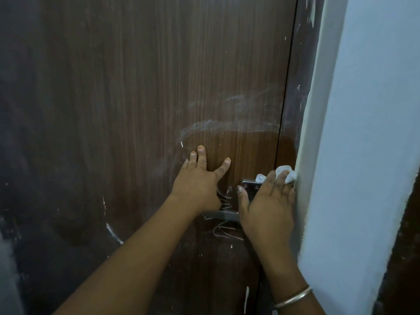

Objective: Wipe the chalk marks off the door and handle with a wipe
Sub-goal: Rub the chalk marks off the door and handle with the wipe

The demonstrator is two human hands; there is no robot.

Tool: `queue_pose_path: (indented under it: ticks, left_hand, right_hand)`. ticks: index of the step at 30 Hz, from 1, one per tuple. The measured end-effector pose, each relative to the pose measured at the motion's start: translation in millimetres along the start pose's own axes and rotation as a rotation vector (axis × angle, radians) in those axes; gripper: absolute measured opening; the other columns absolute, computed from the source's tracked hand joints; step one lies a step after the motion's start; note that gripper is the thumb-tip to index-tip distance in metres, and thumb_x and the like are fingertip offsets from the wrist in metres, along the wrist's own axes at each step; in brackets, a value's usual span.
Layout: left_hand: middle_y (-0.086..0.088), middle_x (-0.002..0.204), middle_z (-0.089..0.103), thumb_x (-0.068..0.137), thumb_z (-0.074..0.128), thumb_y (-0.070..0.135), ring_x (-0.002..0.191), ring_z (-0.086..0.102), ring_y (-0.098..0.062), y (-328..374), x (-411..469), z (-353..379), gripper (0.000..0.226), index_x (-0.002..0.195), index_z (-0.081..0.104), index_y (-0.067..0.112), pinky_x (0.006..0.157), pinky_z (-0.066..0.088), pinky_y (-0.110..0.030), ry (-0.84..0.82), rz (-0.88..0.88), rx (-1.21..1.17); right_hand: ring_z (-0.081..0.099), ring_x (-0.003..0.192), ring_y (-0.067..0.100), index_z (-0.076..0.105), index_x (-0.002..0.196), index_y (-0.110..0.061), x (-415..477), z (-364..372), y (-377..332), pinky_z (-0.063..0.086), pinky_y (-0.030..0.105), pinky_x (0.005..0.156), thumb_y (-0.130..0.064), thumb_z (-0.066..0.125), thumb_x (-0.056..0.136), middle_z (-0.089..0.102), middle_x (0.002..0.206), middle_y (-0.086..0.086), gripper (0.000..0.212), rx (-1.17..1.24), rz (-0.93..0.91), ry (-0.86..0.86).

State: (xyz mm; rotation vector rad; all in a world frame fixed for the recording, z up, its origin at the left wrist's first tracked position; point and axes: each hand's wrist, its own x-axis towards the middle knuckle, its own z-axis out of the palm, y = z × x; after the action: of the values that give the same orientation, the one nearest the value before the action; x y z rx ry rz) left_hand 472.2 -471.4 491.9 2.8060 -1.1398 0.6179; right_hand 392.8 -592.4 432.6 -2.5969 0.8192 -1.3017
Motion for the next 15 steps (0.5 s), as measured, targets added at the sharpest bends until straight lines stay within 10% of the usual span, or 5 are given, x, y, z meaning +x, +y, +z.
queue_pose_path:
  ticks: [15]
  left_hand:
    - [-0.005, 0.156, -0.013, 0.080, 0.047, 0.002, 0.143, -0.006, -0.019, -41, -6, 1, 0.082, 0.147, 0.006, 0.024, 0.114, -0.001, -0.039, -0.002, 0.099, -0.099]
  right_hand:
    - [0.004, 0.143, 0.037, 0.018, 0.143, 0.005, -15, 7, -39, -0.006, 0.043, 0.113, -0.054, 0.036, 0.090, 0.017, 0.151, 0.027, 0.081, -0.052, -0.270, -0.085]
